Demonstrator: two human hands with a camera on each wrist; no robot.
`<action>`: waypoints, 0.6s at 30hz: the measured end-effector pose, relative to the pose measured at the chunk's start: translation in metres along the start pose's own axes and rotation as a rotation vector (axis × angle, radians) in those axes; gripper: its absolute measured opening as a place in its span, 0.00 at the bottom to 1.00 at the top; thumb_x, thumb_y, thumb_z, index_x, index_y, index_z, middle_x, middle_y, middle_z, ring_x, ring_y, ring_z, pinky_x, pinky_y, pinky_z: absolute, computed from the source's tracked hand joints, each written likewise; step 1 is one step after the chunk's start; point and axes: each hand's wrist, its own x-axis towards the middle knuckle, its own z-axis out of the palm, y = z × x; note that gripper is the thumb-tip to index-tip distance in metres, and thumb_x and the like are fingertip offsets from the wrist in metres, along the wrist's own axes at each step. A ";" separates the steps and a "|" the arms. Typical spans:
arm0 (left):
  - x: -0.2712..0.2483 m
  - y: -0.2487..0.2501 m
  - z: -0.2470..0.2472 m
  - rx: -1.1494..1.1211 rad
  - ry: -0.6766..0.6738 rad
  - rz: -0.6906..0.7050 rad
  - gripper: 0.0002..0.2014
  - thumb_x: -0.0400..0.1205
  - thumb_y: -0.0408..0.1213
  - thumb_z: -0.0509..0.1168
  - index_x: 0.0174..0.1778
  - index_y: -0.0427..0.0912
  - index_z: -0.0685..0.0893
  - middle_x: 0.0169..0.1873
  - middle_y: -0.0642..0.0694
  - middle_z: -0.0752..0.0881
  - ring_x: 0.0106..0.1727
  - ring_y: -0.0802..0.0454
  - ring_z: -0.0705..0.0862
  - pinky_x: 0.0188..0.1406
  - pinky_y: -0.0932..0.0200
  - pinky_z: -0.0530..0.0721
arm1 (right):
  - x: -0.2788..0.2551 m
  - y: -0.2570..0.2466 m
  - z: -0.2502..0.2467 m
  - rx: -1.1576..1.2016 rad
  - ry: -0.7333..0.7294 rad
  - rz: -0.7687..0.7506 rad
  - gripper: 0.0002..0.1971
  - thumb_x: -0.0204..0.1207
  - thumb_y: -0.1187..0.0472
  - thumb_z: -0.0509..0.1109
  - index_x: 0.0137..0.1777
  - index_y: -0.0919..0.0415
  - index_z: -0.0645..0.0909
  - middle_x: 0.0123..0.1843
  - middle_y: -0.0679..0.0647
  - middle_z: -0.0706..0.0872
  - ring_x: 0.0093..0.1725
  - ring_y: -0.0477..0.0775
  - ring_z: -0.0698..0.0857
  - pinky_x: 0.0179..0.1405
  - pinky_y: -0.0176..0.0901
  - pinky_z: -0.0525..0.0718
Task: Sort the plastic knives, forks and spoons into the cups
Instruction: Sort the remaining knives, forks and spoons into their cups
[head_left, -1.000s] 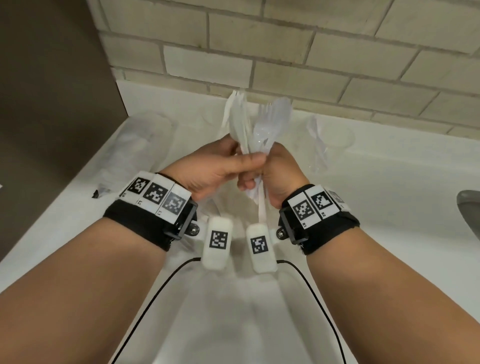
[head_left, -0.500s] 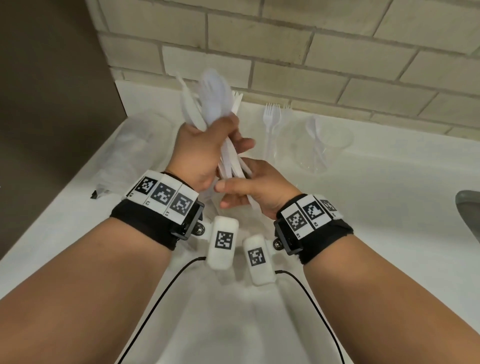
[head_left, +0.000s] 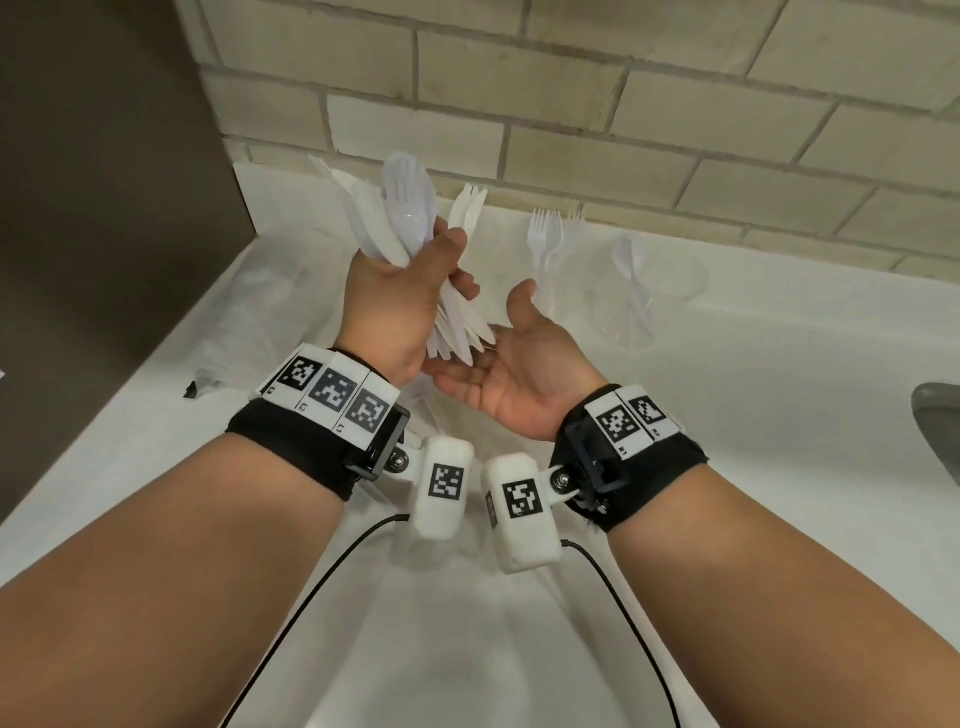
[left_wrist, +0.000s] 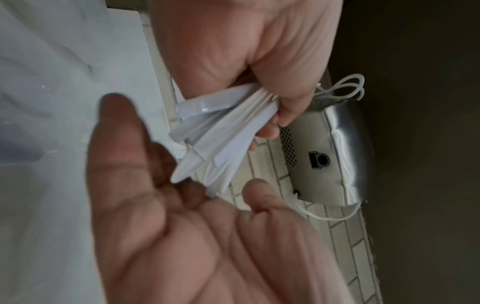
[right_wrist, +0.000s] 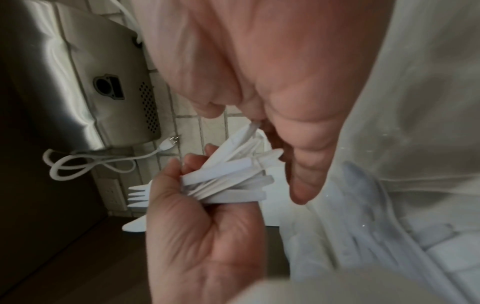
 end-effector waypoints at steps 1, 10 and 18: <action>0.000 0.001 0.000 -0.013 -0.001 -0.008 0.06 0.78 0.29 0.70 0.37 0.43 0.83 0.24 0.51 0.84 0.27 0.51 0.84 0.36 0.50 0.87 | 0.000 0.001 0.000 0.005 -0.009 0.005 0.43 0.76 0.27 0.41 0.64 0.64 0.78 0.58 0.62 0.85 0.56 0.59 0.84 0.63 0.49 0.80; -0.001 -0.006 0.000 0.013 -0.050 -0.091 0.05 0.74 0.34 0.70 0.34 0.40 0.84 0.22 0.48 0.83 0.35 0.48 0.88 0.43 0.50 0.88 | 0.000 -0.001 0.000 -0.178 -0.001 0.017 0.46 0.74 0.25 0.42 0.72 0.64 0.74 0.58 0.62 0.82 0.54 0.62 0.83 0.59 0.54 0.82; -0.002 -0.002 0.004 0.001 -0.125 -0.071 0.11 0.82 0.33 0.66 0.33 0.39 0.82 0.24 0.45 0.87 0.36 0.46 0.90 0.42 0.44 0.88 | -0.005 -0.008 -0.010 -0.091 0.021 -0.079 0.41 0.78 0.29 0.44 0.66 0.65 0.76 0.59 0.62 0.84 0.59 0.60 0.82 0.65 0.53 0.77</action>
